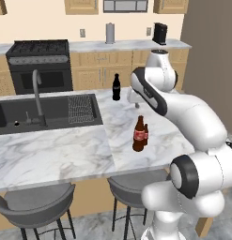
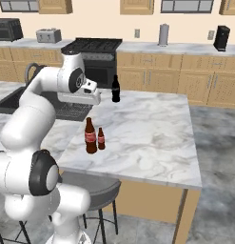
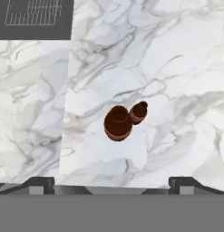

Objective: Place the large bottle from the dining counter next to the other large bottle outside the sink, and place the small bottle from the dining counter next to the other small bottle inside the sink.

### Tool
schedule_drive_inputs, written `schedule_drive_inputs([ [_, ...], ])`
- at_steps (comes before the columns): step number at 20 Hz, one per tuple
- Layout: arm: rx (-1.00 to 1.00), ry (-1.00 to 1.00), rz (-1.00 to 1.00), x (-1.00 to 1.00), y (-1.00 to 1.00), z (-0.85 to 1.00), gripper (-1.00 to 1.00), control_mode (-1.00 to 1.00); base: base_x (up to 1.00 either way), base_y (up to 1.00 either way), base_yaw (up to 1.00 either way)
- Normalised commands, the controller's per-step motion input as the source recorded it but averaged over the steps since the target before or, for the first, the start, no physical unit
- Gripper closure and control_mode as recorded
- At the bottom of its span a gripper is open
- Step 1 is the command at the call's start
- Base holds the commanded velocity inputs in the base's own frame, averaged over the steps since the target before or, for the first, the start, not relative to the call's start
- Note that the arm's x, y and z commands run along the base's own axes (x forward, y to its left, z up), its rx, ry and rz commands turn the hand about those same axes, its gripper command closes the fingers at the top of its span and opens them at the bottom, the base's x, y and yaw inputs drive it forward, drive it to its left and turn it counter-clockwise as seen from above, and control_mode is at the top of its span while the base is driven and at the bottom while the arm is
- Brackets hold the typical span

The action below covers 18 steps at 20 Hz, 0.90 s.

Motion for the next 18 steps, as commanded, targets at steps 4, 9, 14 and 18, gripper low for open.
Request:
schedule_drive_inputs([
  [4,0.00,0.02,0.10,0.10,-0.01,-0.02,-1.00,-1.00,0.00,0.00,0.00],
  [9,0.00,0.04,0.11,0.05,-0.13,-0.02,-1.00,-1.00,0.00,0.00,0.00],
  [14,0.00,0.02,0.08,0.00,-0.12,-0.07,-1.00,-1.00,0.00,0.00,0.00],
  [18,0.00,0.00,0.03,0.15,-0.07,-0.18,-1.00,-1.00,0.00,0.00,0.00],
])
